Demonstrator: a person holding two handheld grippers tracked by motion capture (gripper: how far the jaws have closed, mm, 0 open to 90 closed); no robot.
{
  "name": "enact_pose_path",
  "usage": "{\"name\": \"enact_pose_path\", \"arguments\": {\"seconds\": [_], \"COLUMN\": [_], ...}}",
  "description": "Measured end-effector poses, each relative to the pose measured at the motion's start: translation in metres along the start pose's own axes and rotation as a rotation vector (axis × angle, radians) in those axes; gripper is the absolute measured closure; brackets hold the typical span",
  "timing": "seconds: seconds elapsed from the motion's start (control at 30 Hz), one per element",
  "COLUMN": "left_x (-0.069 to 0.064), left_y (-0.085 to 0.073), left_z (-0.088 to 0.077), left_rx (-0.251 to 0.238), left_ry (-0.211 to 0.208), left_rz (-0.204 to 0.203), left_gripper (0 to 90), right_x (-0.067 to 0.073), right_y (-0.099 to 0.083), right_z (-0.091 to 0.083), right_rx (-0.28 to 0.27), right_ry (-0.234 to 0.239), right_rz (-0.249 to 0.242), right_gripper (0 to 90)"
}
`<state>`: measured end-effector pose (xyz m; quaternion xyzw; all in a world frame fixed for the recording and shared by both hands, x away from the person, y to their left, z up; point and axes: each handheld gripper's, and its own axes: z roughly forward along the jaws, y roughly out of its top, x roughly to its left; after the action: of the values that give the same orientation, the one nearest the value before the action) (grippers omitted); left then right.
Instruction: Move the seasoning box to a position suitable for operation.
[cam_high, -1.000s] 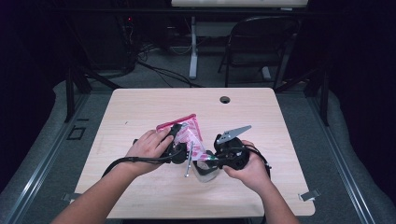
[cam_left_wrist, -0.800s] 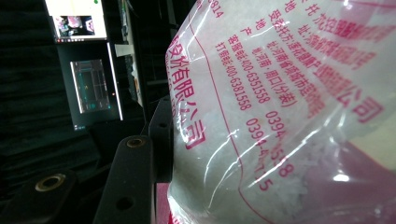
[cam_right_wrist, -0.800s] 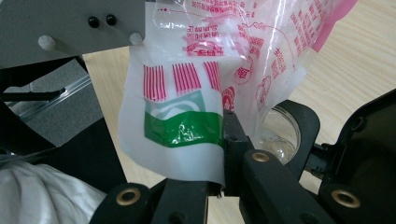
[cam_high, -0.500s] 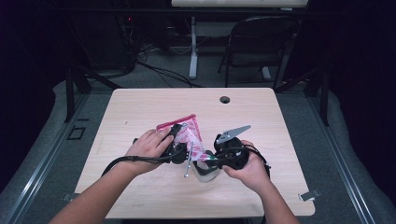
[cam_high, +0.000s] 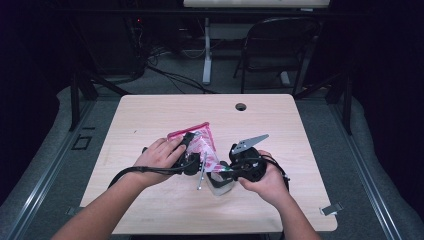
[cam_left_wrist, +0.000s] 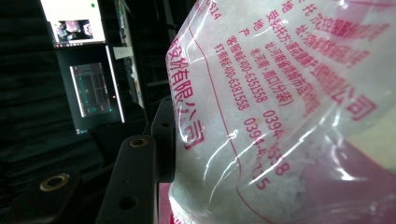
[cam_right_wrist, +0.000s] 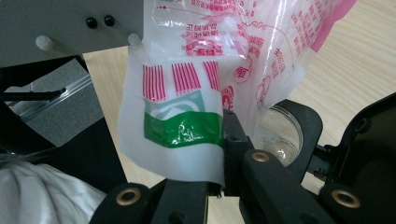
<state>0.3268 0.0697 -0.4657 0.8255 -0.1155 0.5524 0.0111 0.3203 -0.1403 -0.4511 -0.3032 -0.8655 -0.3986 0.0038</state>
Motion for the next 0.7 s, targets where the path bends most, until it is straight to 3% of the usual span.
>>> {"name": "enact_pose_path", "arguments": {"seconds": [0.7], "left_x": [0.0023], "left_y": [0.0022], "left_z": [-0.005], "left_rx": [0.012], "left_ry": [0.027], "left_rz": [0.051], "left_gripper": [62.2], "right_x": [0.0009], "right_y": [-0.0003], "right_z": [-0.0007], "right_rx": [0.002], "right_ry": [0.011], "right_rz": [-0.001], "right_gripper": [90.0]}}
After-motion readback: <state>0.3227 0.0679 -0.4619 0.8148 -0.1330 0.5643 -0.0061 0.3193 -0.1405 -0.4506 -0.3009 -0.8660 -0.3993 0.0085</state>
